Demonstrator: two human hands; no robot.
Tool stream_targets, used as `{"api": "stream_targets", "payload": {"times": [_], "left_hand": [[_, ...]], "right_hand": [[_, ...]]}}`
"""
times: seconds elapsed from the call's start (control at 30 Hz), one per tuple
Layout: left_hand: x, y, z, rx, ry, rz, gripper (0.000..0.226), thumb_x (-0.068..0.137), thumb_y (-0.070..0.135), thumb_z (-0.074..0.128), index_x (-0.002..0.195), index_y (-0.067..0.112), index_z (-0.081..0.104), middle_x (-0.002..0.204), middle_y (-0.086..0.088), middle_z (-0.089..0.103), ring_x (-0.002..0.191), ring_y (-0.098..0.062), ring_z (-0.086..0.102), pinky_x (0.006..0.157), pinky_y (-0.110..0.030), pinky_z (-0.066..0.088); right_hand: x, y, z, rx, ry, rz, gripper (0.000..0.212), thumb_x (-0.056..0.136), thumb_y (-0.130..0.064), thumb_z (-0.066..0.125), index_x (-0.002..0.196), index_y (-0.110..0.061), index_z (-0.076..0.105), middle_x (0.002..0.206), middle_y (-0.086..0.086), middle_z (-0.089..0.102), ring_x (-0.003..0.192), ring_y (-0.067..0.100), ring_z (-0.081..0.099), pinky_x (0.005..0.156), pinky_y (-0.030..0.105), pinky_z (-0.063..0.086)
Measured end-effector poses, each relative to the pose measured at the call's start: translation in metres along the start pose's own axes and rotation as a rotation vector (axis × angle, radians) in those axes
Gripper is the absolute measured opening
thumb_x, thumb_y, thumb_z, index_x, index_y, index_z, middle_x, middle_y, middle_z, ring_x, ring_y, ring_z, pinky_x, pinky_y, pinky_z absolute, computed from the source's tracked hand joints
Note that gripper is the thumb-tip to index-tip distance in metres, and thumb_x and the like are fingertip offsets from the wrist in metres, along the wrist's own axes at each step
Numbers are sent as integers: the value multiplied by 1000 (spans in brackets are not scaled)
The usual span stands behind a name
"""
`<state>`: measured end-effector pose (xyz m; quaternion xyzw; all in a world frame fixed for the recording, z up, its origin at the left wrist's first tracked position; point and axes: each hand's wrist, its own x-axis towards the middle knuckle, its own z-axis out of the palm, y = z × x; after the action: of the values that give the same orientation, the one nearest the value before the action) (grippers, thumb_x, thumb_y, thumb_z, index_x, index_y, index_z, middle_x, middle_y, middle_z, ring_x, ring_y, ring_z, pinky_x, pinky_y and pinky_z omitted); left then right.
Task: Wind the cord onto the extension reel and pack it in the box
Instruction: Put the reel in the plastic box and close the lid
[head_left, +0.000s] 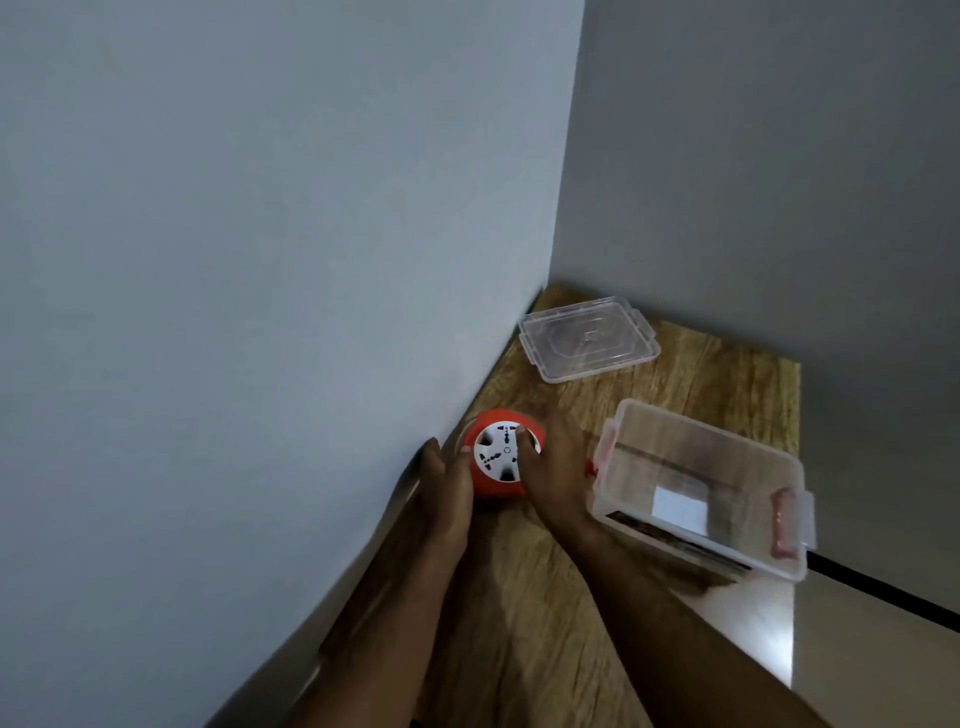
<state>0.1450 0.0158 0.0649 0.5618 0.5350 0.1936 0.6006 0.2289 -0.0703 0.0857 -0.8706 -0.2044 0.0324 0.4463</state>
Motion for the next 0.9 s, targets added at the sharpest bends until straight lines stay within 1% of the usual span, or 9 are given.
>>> {"api": "stream_targets", "payload": {"times": [0.13,0.2,0.27,0.37,0.5,0.63,0.7,0.77,0.9], "left_hand": [[9,-5,-4,43,-5,-73,63,100,33,58,157,19,32,156,-11,45,136,-31,52,108,-46,49],[15,-7,-6,86,-16,-87,56,99,30,59,150,15,41,147,-11,54,127,-31,59,103,-43,53],[20,-8,-6,113,-38,-96,48,98,28,59,143,14,48,138,-9,61,119,-29,63,96,-38,55],[28,-8,-3,139,-65,-127,47,98,31,60,141,16,51,134,-8,64,114,-25,66,85,-32,56],[36,-8,2,116,-88,-162,48,98,29,63,142,14,52,134,-10,64,115,-26,67,83,-31,57],[41,-10,5,78,-78,-174,47,98,29,63,142,15,53,137,-9,63,118,-28,65,92,-36,57],[41,-11,7,59,-75,-180,48,98,30,64,143,16,52,139,-8,62,121,-29,63,96,-40,55],[40,-10,8,8,-66,-195,49,98,29,63,143,17,50,139,-8,61,122,-30,62,98,-41,55],[38,-6,12,-116,-47,-182,42,101,31,59,141,20,53,136,-6,64,118,-29,64,99,-44,56]], "right_hand": [[10,11,27,-240,-168,112,51,95,-34,54,138,-9,43,140,13,49,128,27,46,105,40,38],[16,19,34,-435,-181,111,55,93,-37,54,137,-7,42,137,16,50,126,30,47,104,41,37],[21,25,38,-496,-179,133,54,92,-39,53,133,-5,45,131,18,54,121,32,50,100,41,39],[27,26,43,-496,-166,162,52,92,-40,51,129,-4,48,127,20,57,118,33,52,98,42,41],[33,27,48,-521,-176,189,51,92,-40,51,129,-5,48,128,22,54,119,35,50,98,43,39],[35,21,46,-442,-179,145,54,93,-38,55,136,-8,41,130,21,50,116,32,52,94,40,43],[38,15,45,-391,-169,98,55,91,-36,58,136,-9,40,130,20,48,109,29,56,87,37,50],[42,8,45,-365,-160,23,54,88,-32,60,134,-9,42,127,17,47,105,26,57,82,33,51],[52,-10,37,-358,-118,-123,50,85,-28,67,130,-16,46,125,11,46,109,24,54,87,32,50]]}}
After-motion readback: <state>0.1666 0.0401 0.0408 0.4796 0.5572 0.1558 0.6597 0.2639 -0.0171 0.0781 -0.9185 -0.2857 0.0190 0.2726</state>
